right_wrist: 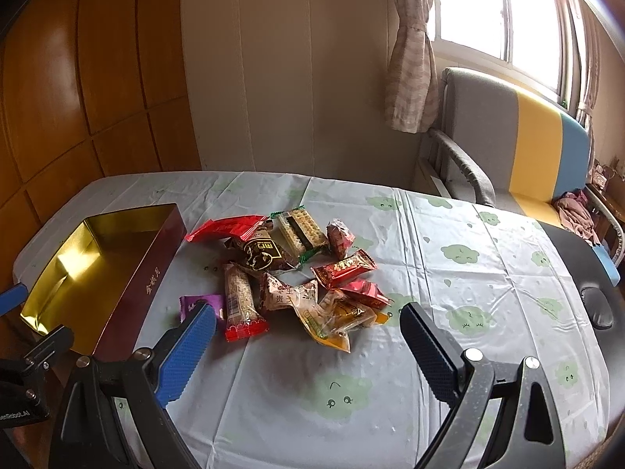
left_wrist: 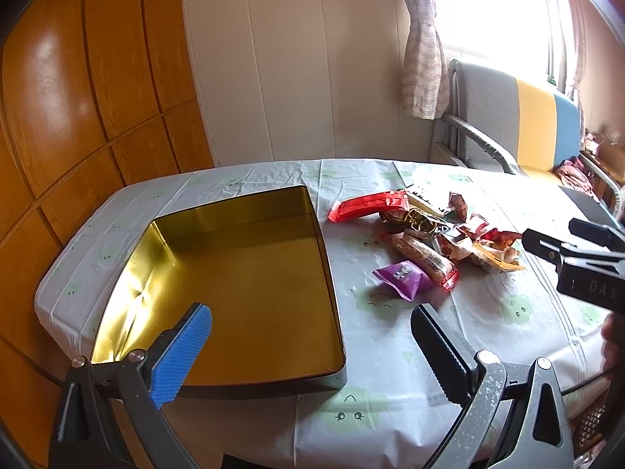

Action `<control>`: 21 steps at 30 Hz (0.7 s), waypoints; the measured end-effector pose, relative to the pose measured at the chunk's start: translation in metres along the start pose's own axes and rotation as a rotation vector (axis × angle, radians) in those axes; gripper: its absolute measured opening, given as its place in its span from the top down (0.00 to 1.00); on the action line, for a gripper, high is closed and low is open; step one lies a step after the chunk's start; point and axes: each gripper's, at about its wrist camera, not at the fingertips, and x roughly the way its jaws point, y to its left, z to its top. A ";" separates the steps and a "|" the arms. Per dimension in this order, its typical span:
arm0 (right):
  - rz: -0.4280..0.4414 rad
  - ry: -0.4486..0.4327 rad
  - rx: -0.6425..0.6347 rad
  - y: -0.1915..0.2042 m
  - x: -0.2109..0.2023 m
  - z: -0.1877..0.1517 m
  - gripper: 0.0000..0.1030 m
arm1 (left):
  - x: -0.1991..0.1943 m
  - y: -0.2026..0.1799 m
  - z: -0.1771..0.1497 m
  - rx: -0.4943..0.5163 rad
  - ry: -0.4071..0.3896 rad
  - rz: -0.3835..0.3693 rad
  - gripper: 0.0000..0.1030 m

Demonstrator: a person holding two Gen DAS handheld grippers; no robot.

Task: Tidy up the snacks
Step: 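Move the left gripper toward the purple snack packet beside the tin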

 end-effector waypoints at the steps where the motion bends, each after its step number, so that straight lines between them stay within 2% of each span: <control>1: 0.006 0.006 0.001 -0.002 0.001 0.002 0.06 | 0.000 -0.001 0.000 0.004 0.001 -0.001 0.01; 10: 0.099 0.053 0.041 -0.038 0.015 0.025 0.06 | 0.006 -0.010 0.003 0.040 0.014 -0.016 0.01; 15: 0.109 0.114 0.013 -0.064 0.034 0.039 0.06 | 0.013 -0.015 0.003 0.062 0.040 -0.036 0.06; 18: 0.101 0.118 -0.012 -0.080 0.045 0.044 0.06 | 0.017 -0.019 0.003 0.078 0.052 -0.046 0.10; 21: 0.095 0.150 -0.008 -0.099 0.060 0.045 0.06 | 0.020 -0.024 0.004 0.100 0.061 -0.050 0.11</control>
